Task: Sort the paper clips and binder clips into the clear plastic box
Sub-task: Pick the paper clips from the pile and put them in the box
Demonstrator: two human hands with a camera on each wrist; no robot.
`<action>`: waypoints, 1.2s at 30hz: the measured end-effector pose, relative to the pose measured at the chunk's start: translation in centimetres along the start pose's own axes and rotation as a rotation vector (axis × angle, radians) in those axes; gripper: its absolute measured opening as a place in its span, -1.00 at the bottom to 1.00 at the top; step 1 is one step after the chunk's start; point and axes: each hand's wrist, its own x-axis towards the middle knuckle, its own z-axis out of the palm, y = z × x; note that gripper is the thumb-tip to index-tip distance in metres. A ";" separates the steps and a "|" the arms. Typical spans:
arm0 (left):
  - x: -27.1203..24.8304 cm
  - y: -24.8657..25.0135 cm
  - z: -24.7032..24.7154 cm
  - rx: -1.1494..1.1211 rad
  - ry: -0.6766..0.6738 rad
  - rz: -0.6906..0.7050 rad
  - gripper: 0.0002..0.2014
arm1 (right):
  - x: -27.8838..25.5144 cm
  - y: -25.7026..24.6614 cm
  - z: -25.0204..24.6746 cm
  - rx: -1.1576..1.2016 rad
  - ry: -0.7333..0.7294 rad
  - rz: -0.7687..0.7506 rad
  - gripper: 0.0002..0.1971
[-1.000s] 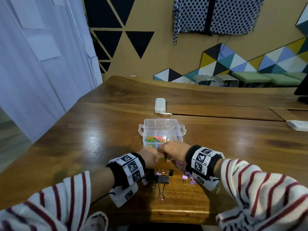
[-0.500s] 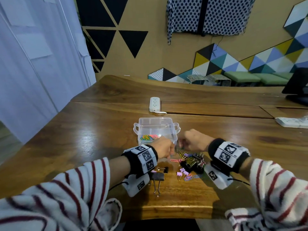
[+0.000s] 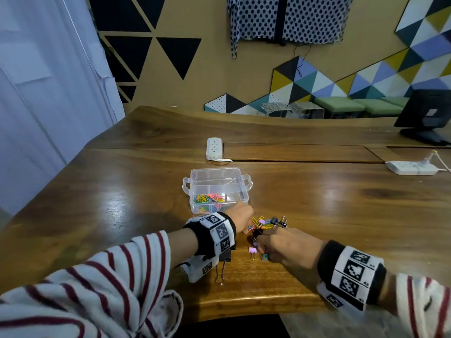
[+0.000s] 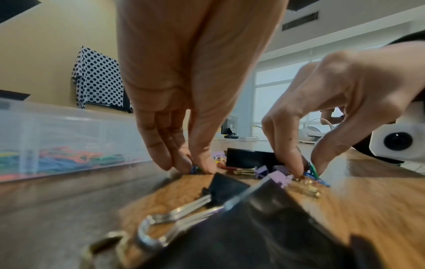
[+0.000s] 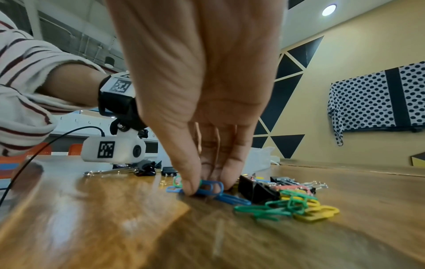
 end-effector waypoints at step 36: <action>-1.4 -9.0 -6.9 -0.192 0.258 -0.209 -0.86 | 1.2 3.1 -0.5 0.875 0.337 0.246 -0.91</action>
